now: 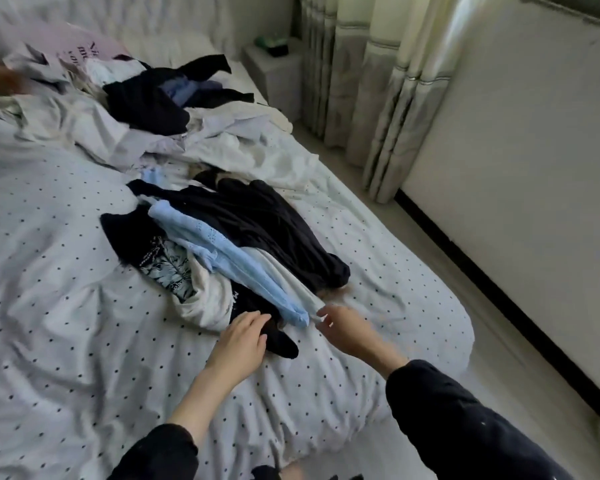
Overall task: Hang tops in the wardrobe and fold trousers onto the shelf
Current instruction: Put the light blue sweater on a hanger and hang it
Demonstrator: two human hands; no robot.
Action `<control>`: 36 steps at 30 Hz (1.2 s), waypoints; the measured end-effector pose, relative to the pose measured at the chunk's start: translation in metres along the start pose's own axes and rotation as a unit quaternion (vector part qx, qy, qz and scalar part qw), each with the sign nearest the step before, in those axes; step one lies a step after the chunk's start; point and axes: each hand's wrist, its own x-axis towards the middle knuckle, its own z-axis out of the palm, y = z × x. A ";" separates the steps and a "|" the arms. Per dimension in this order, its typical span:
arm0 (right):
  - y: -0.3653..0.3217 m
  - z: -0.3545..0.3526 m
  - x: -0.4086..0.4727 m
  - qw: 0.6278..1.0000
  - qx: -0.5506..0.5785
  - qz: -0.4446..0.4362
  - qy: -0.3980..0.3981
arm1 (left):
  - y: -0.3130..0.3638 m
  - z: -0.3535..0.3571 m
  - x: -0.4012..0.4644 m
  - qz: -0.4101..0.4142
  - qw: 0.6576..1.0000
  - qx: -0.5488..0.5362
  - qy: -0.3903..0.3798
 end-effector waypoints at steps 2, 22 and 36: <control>-0.018 0.016 0.028 1.000 -0.021 0.017 -0.005 | -0.027 -0.006 0.011 -0.010 1.000 0.002 -0.007; -0.049 -0.028 0.071 0.959 0.279 0.019 0.054 | -0.051 -0.014 0.103 0.163 0.977 0.001 0.134; -0.011 -0.192 -0.074 0.884 0.305 -0.085 0.344 | 0.146 -0.139 0.100 0.380 0.871 -0.025 0.309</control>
